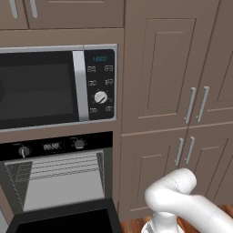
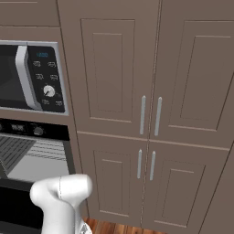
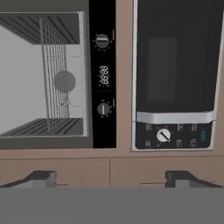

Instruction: Take the fish from the oven and place it on the plate on the counter.

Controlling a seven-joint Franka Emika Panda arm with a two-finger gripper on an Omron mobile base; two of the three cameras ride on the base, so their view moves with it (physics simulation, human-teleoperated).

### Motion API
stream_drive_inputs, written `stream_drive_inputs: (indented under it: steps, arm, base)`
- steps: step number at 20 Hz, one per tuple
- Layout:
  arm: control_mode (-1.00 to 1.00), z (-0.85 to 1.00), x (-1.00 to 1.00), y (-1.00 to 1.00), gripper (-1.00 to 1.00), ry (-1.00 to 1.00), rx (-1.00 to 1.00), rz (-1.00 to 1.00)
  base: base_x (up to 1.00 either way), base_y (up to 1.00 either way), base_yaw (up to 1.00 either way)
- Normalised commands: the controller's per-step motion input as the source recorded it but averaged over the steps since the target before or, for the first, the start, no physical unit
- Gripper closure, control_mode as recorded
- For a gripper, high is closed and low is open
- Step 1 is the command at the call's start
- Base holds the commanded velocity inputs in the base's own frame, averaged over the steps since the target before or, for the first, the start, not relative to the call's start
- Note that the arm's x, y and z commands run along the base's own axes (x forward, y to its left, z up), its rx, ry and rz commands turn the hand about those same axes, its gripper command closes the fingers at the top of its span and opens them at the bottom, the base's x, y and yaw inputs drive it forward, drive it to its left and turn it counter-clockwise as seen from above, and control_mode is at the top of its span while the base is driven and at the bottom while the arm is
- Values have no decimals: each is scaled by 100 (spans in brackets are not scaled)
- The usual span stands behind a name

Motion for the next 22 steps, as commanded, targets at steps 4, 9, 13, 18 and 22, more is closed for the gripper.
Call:
stream_drive_inputs:
  steps: [4,9,13,18,22]
  arm:
    - [-100,7,66,0,-100,3,0,0]
    - [-100,0,76,0,-100,0,0,0]
    - [-100,0,86,0,-100,0,0,0]
    - [-100,0,83,0,-100,0,0,0]
    - [-100,0,48,0,-100,0,0,0]
  base:
    - [0,0,0]
    - [0,0,0]
    - [0,0,0]
    - [0,0,0]
    - [0,0,0]
